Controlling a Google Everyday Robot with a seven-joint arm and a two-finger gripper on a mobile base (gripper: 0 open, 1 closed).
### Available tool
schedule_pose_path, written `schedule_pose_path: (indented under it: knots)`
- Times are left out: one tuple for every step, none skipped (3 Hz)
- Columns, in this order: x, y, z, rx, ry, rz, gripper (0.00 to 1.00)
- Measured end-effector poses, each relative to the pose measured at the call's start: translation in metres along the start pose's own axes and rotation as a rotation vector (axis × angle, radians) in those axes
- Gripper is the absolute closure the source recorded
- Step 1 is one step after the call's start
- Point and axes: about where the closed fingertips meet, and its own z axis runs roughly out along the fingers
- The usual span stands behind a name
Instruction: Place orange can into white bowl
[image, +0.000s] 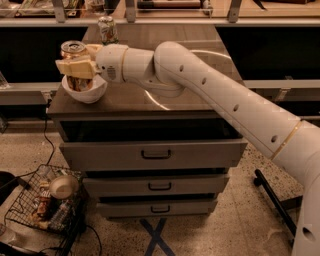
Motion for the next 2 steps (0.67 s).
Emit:
schedule_pose_path:
  knots:
    - [-0.0003, 0.0017, 0.0017, -0.004, 0.000, 0.000, 0.51]
    - [-0.0007, 0.0035, 0.0037, -0.008, -0.001, -0.001, 0.28]
